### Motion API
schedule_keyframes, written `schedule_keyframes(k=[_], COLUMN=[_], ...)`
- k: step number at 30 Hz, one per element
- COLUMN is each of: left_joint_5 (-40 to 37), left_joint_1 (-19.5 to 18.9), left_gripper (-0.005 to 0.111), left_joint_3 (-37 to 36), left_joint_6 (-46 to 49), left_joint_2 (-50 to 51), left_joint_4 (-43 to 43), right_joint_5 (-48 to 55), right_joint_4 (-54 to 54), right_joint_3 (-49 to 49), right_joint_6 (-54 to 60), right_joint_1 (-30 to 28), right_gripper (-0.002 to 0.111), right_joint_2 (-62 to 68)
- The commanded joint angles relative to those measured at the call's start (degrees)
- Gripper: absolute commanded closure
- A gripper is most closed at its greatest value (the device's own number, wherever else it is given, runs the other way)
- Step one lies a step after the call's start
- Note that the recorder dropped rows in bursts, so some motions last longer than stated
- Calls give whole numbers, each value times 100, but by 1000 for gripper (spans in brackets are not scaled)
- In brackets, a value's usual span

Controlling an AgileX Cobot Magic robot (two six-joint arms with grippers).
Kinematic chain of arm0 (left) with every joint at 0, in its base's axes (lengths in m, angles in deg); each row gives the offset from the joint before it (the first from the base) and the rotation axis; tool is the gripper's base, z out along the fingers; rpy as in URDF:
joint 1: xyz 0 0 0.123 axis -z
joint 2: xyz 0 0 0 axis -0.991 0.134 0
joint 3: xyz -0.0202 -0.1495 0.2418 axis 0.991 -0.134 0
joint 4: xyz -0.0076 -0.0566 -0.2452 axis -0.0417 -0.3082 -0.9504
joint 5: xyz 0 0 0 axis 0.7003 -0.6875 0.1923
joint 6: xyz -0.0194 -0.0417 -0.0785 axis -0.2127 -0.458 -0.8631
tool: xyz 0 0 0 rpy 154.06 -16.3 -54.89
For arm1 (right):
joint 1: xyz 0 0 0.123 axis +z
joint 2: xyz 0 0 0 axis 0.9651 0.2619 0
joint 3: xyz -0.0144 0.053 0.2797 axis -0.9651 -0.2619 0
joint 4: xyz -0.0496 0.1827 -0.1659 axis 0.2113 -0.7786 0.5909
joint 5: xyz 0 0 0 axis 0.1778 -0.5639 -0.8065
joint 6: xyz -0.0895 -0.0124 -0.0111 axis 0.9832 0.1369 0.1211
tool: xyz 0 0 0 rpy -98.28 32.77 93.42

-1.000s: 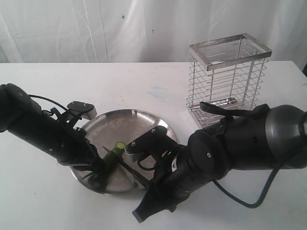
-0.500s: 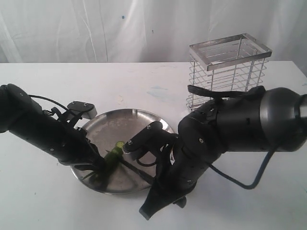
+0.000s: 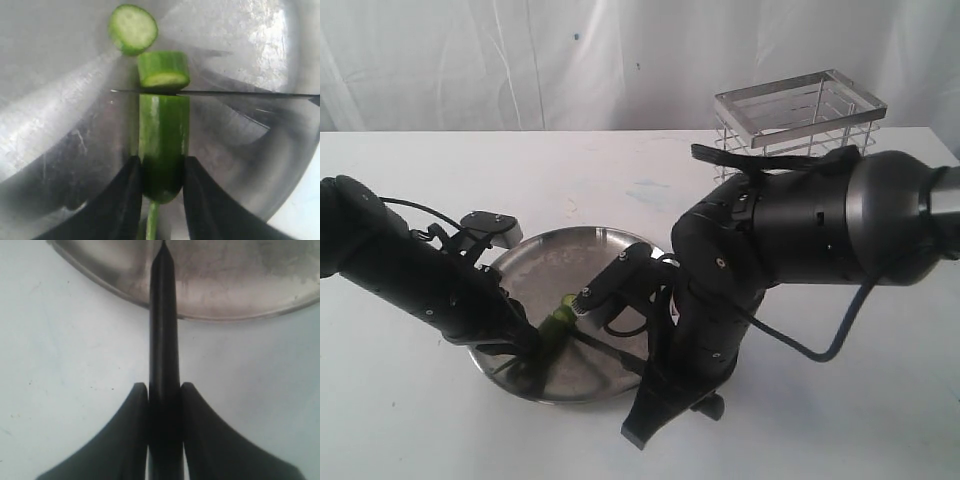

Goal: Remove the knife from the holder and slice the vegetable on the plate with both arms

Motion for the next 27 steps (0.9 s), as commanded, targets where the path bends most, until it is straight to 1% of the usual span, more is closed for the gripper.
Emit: schedule_keyframes(k=[1, 11, 27], left_joint_5=[292, 234, 221], left_joint_1=[24, 24, 24], left_gripper=[74, 74, 74], left_joint_3=[-38, -38, -38], left_joint_6=[-44, -34, -34], left_joint_2=[149, 149, 149], left_joint_4=[46, -95, -110], right_joint_5=[246, -154, -81], right_joint_4=[63, 63, 40], right_joint_3=[47, 91, 1079], right_joint_6=[75, 112, 266], right_joint_1=[13, 13, 24], right_gripper=[108, 108, 108], right_joint_2=[5, 21, 1024])
